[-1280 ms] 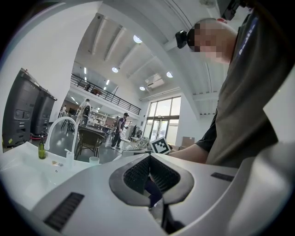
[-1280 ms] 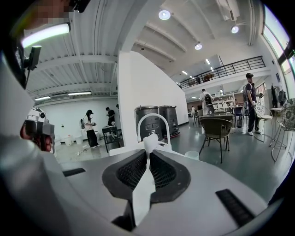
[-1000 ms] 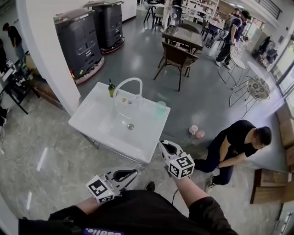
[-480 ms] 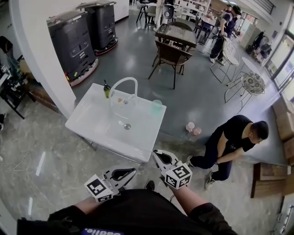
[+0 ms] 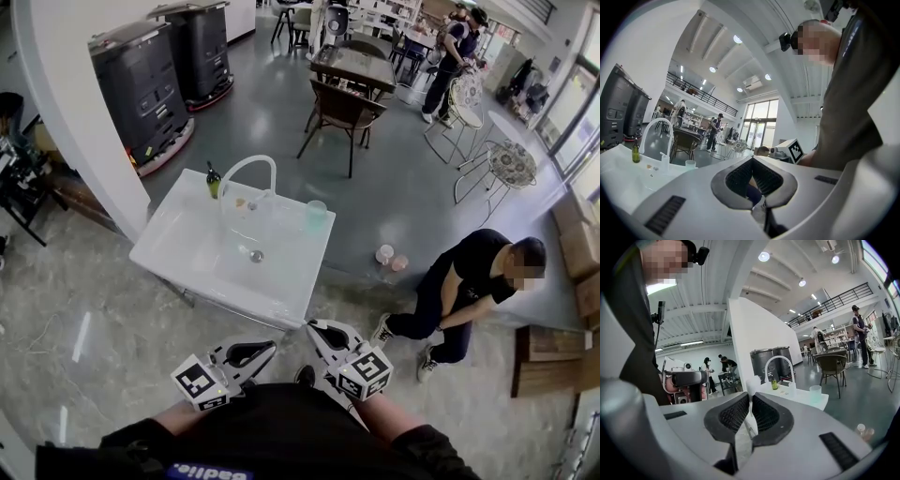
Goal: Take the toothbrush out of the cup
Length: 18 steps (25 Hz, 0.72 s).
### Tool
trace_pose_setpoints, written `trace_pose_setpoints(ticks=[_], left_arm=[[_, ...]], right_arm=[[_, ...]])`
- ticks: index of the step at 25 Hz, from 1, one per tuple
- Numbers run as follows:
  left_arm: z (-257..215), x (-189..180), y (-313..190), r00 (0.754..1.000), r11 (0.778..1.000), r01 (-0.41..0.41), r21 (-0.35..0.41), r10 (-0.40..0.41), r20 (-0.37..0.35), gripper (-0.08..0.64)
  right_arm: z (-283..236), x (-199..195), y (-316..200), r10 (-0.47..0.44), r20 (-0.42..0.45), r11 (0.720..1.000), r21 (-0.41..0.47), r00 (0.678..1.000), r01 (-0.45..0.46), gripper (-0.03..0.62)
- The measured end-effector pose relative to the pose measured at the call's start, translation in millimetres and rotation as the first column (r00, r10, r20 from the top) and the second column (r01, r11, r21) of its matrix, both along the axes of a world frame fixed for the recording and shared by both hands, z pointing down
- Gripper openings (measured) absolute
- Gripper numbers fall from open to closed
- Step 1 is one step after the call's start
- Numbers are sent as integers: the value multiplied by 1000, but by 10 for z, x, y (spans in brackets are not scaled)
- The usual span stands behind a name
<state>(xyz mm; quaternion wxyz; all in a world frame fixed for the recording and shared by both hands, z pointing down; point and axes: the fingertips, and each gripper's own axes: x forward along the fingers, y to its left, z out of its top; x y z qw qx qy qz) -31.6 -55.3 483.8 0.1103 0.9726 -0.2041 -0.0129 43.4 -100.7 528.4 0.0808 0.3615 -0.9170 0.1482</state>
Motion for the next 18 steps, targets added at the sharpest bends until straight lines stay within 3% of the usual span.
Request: trace_pose_setpoints(ticks=[18], left_arm=[[29,52,-30,1000,1000,-22,-6,22,8,9]], right_arm=[[107,-292,281,-98,-26,995,25,995,99,31]])
